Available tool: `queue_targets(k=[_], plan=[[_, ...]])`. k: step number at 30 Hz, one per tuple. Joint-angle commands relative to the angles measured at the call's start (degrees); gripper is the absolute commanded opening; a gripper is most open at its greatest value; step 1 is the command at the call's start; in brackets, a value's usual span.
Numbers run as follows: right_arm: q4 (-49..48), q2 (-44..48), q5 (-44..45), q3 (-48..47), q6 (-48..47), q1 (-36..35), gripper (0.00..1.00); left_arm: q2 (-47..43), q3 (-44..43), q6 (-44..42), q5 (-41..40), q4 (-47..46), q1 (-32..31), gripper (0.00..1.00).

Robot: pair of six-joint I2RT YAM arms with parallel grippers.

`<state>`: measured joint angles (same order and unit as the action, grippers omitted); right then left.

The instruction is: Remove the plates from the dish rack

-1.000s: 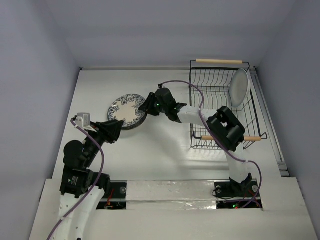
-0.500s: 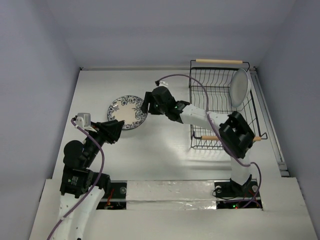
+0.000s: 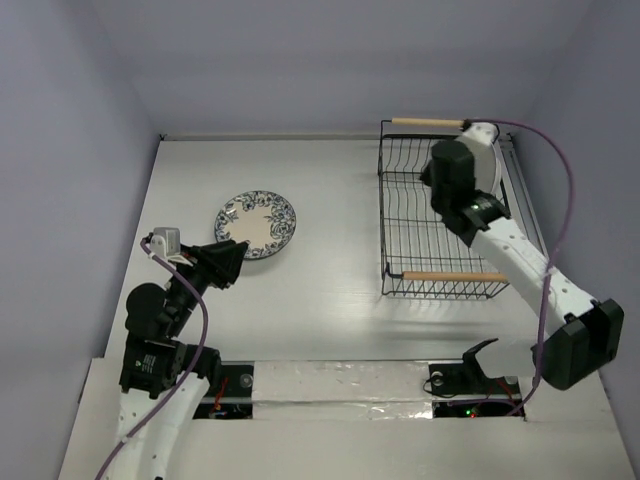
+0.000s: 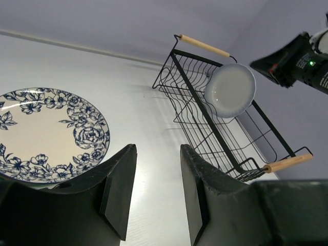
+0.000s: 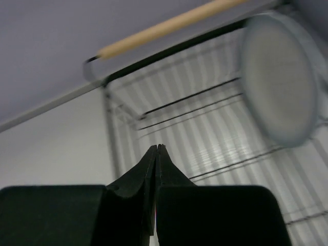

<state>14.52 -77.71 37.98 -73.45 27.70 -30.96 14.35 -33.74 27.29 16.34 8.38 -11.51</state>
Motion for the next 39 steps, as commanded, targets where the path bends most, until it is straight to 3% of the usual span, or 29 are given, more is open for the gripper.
queue_targets(k=[1, 4, 7, 8, 11, 14, 21, 25, 27, 31, 34, 39], plan=[[2.3, 4.4, 6.3, 6.0, -3.0, 8.6, 0.0, -1.2, 0.3, -0.1, 0.8, -3.7, -0.3, 0.37], [0.9, 5.7, 8.3, 8.8, -3.0, 12.6, 0.03, -1.7, 0.2, -0.1, 0.5, -3.5, -0.8, 0.37], [1.4, 4.0, 7.6, 8.9, -3.5, 18.7, 0.24, -2.0, 0.2, -0.1, 0.2, -3.4, -2.1, 0.37], [0.6, 3.4, 6.5, 9.2, -3.6, 20.7, 0.37, -2.4, 0.2, -0.1, 0.2, -3.4, -2.1, 0.38], [-1.9, 1.0, 5.4, 10.3, -3.4, 22.6, 0.58, -3.2, 0.2, 0.0, 0.1, -3.5, -2.8, 0.39], [-2.1, -2.3, 3.8, 8.9, -4.1, 25.2, 0.6, -3.8, 0.3, 0.0, 0.0, -3.5, -4.0, 0.4], [-2.6, -8.4, -2.3, 5.8, -6.0, 30.1, 0.59, -4.8, 0.0, 0.0, -0.8, -3.0, -5.6, 0.4], [-3.0, -12.4, -2.1, 3.2, -7.5, 30.8, 0.53, -5.0, -0.1, 0.0, -1.1, -2.8, -5.6, 0.4], [-3.0, -13.6, -0.8, 2.4, -8.2, 30.8, 0.44, -5.2, -0.1, 0.0, -1.4, -2.8, -6.2, 0.4], [-4.1, -13.3, 1.0, 3.0, -9.9, 30.8, 0.35, -5.2, -0.2, 0.0, -1.3, -2.8, -6.2, 0.4], [-3.9, -13.2, 1.3, 2.5, -11.7, 30.8, 0.34, -5.2, -0.2, 0.0, -1.3, -2.7, -6.2, 0.4], [-1.1, -14.7, 6.7, -0.4, -13.6, 27.8, 0.07, -5.0, -0.2, 0.0, -1.4, -2.7, -6.2, 0.4]])
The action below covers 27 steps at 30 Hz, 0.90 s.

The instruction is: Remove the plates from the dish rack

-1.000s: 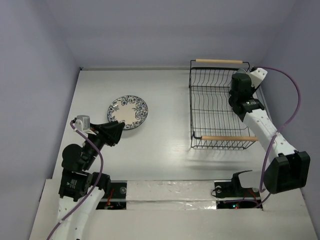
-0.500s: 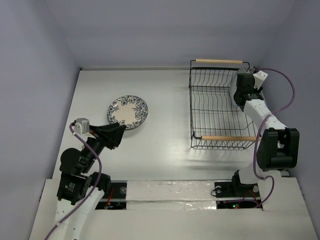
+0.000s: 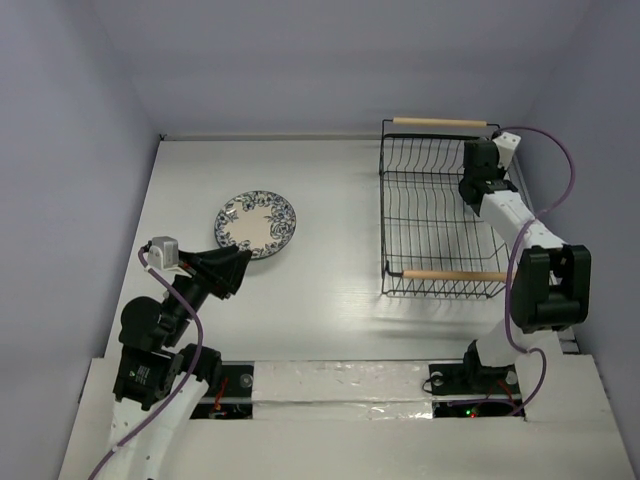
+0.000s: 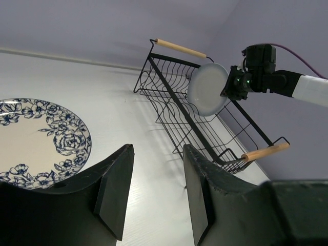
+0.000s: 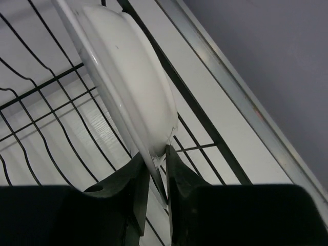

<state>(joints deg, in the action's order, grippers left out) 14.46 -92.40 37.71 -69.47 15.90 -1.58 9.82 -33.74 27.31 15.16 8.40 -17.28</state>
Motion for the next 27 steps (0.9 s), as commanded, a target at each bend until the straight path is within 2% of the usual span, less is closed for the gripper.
queue_targets(k=[1, 5, 13, 22, 25, 27], plan=[[-1.0, 0.1, 7.9, -4.4, -2.7, -2.2, 0.05, -0.5, -0.2, -0.1, -0.3, -2.7, -0.4, 0.4], [-0.9, 1.0, 12.8, -4.7, -4.5, -5.8, 0.0, -0.4, -0.2, -0.1, -0.2, -2.8, -0.4, 0.4], [-0.7, 5.9, 18.0, -5.8, -6.9, -9.8, 0.0, -0.2, -0.1, 0.1, -0.3, -2.8, -0.4, 0.4], [1.7, 17.0, 13.0, -5.9, -3.6, -11.0, 0.0, 0.1, -0.2, 0.0, -0.6, -2.6, -0.4, 0.4], [2.6, 22.1, 7.2, -5.2, -0.4, -11.0, 0.0, 0.4, -0.2, -0.1, -0.5, -2.6, -0.4, 0.4], [2.1, 26.4, -0.6, -4.3, 1.5, -11.0, 0.0, 0.6, -0.1, -0.1, -0.6, -2.6, -0.4, 0.4]])
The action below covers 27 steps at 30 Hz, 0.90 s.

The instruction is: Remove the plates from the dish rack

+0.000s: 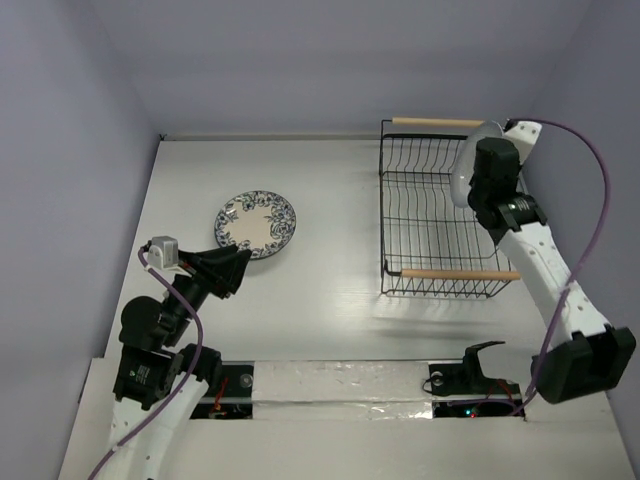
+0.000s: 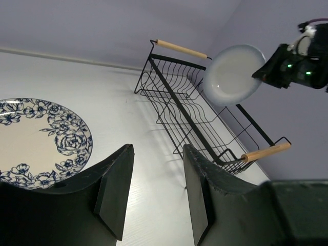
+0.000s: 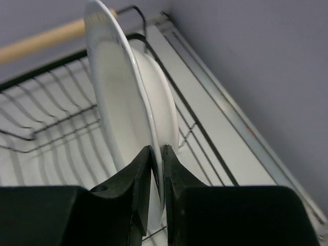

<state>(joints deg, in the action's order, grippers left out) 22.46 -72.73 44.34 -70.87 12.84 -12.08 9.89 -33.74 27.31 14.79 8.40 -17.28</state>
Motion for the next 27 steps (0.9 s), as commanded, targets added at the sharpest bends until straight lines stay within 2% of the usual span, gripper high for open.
queue_targets(k=[1, 5, 6, 8, 10, 17, 25, 27], plan=[[-6.3, 8.0, -10.3, -1.9, 6.6, -0.5, 0.0, 0.7, -0.1, -0.1, -0.2, -2.5, -0.4, 0.4], [-14.2, 13.7, -31.1, 2.0, 12.8, -1.0, 0.0, 1.2, -0.2, -0.1, -0.1, -2.7, 0.7, 0.4], [-15.8, 14.1, -33.8, 2.4, 14.7, -1.6, 0.0, 1.3, -0.2, -0.1, -0.1, -2.7, 0.7, 0.4], [-22.0, 13.4, -43.3, 4.1, 20.4, -2.7, 0.0, 1.7, -0.1, -0.1, -0.2, -2.6, 1.2, 0.4], [-27.4, 11.1, -48.4, 4.7, 25.2, -5.5, 0.0, 1.8, -0.4, -0.1, -0.7, -2.3, 1.7, 0.4], [-38.7, -6.7, -50.7, -1.3, 31.0, -18.3, 0.0, 2.9, -0.5, -0.2, -1.3, -1.9, 2.9, 0.4], [-47.0, -26.0, -52.7, -10.0, 39.4, -26.9, 0.0, 3.9, -0.4, -0.3, -0.2, -2.4, 4.4, 0.4], [-49.6, -27.8, -52.3, -10.5, 40.9, -28.0, 0.0, 4.1, -0.4, -0.3, -0.2, -2.5, 5.0, 0.4]])
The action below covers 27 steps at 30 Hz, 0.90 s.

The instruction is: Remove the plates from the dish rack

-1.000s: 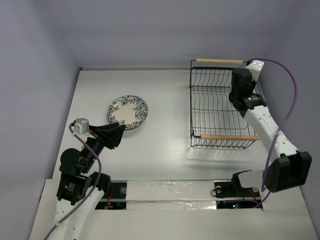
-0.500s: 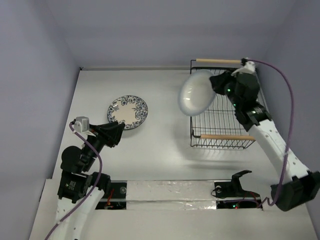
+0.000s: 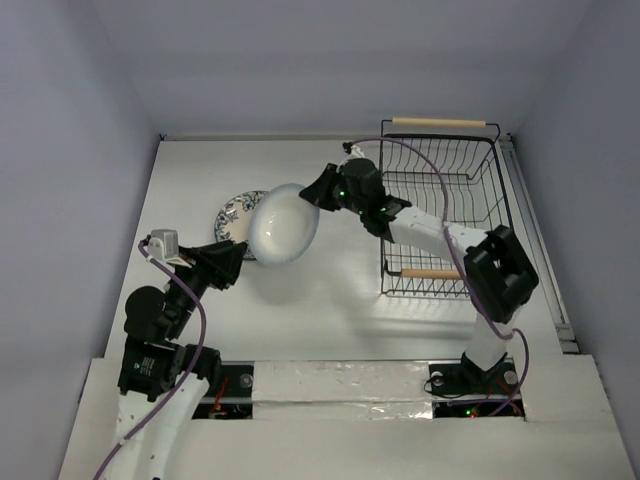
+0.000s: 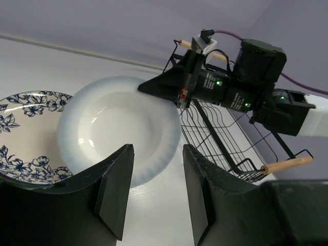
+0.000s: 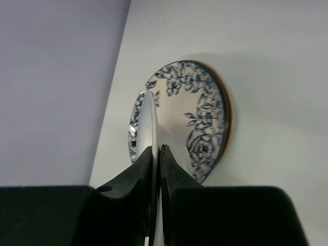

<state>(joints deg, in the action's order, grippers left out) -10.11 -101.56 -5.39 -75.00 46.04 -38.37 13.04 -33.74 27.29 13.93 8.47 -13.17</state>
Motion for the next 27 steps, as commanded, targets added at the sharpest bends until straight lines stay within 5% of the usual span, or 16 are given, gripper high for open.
queue_targets(k=[1, 10, 22, 27], plan=[[-18.1, 0.2, -2.7, -6.2, 9.3, -1.7, 0.0, 0.9, -0.3, -0.3, 0.7, -2.6, 0.9, 0.4], [-24.1, -10.8, -0.6, -6.7, 18.2, -2.8, 0.0, 1.2, -0.3, -0.3, 1.1, -2.8, 0.9, 0.4], [-19.9, -19.2, 3.0, -12.5, 20.0, -3.9, 0.0, 1.3, -0.2, -0.3, 1.5, -2.9, 0.9, 0.4], [-17.5, -23.9, 4.0, -15.4, 20.5, -5.0, 0.23, 1.6, -0.1, -0.4, 1.7, -2.9, 0.9, 0.4]])
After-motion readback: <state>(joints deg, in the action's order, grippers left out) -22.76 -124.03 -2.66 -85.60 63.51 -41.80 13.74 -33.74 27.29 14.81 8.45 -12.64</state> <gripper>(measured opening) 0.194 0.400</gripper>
